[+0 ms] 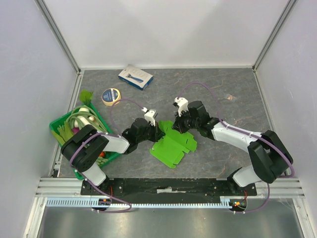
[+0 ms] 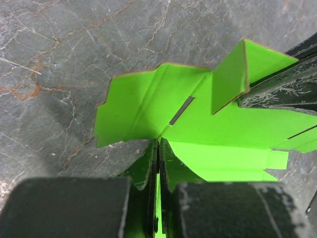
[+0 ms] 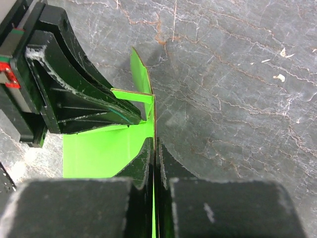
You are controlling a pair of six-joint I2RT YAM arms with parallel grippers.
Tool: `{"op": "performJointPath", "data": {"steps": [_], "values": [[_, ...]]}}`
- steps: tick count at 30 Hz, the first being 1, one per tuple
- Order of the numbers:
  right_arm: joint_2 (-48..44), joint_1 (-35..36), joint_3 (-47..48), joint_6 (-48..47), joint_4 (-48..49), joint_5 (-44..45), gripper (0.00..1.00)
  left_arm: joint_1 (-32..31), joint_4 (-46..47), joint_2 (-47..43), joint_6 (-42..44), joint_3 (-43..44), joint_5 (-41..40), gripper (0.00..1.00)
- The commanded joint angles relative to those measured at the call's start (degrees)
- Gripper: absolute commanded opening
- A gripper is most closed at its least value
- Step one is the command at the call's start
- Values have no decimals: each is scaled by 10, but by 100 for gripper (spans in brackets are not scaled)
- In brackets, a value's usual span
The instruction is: Fold the paper box
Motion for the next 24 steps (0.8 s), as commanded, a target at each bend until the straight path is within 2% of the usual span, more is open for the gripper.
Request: {"op": "performJointPath", "data": {"steps": [1,3,4,9,12,15,24], "values": [[14,32,9,-35,-9,87,9,-27,41,-11,41,6,-84,4],[11,39,6,-37,-17,115,13,-31,42,-8,45,2,-97,2],[8,38,5,-37,-20,117,20,-31,44,-8,45,1,-102,2],[4,38,20,-45,-64,125,28,-31,48,-13,56,-12,-116,2],[-7,36,22,-48,-74,135,37,-31,47,-13,57,-16,-117,2],[-22,26,22,-37,-77,116,41,-31,48,-9,59,-20,-117,2],[-38,-7,22,-23,-63,52,38,-31,43,-11,66,-23,-118,2]]}}
